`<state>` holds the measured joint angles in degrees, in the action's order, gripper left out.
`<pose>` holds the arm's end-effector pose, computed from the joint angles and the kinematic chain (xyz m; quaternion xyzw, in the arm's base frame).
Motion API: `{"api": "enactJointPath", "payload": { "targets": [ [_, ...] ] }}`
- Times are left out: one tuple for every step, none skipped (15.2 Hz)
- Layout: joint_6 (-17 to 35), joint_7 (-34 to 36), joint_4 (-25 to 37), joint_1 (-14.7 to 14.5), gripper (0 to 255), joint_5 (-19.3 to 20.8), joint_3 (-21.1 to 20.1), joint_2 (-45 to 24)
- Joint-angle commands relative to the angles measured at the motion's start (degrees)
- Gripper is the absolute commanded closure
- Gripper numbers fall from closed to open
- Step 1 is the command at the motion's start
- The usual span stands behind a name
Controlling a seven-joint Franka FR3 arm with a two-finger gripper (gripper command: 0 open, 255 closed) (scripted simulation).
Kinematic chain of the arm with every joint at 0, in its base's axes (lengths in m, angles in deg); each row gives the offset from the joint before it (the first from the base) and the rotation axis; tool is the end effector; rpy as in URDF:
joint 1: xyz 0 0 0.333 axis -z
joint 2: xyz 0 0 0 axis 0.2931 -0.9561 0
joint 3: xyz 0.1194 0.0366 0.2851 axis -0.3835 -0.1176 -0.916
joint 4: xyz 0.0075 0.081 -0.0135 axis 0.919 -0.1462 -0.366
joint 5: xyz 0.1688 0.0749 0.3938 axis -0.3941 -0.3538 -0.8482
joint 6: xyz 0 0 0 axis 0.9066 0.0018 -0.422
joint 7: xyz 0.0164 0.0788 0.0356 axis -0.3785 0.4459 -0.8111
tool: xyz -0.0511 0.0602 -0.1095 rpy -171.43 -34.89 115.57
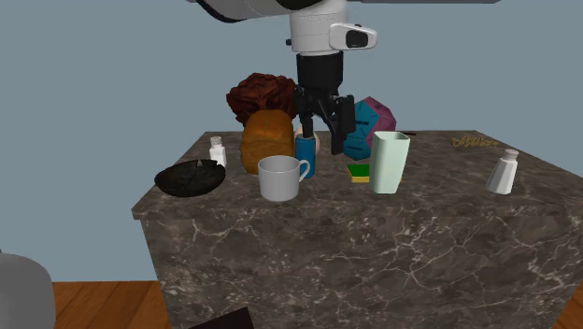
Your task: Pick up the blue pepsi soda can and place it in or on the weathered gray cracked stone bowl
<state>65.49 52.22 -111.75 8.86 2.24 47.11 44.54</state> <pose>0.4452 0.2470 0.4898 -0.9970 -0.0504 -0.0553 0.0214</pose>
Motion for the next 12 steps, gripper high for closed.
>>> {"api": "enactJointPath", "payload": {
  "targets": [
    [1.1,2.7,2.9,-0.3,0,0.6,-2.1,-3.8],
    [1.5,4.0,4.3,-0.5,0,1.0,-3.0,-5.6],
    [2.0,5.3,5.8,-0.6,0,1.6,-4.0,-7.5],
    [2.4,6.6,7.3,-0.8,0,2.2,-4.9,-9.4],
    [2.7,8.0,8.9,-1.0,0,3.0,-5.7,-11.3],
    [3.0,9.4,10.6,-1.2,0,3.8,-6.6,-13.3],
    [3.2,10.8,12.3,-1.5,0,4.7,-7.4,-15.4],
    [3.3,12.2,14.1,-1.9,0,5.7,-8.1,-17.5],
    [3.4,13.6,16.0,-2.3,0,6.8,-8.8,-19.6],
    [3.4,15.0,18.0,-2.8,0,8.0,-9.4,-21.8],
    [3.3,16.5,20.1,-3.3,0,9.2,-9.9,-24.0],
    [3.1,17.9,22.2,-4.0,0,10.5,-10.4,-26.3]
  ]
}}
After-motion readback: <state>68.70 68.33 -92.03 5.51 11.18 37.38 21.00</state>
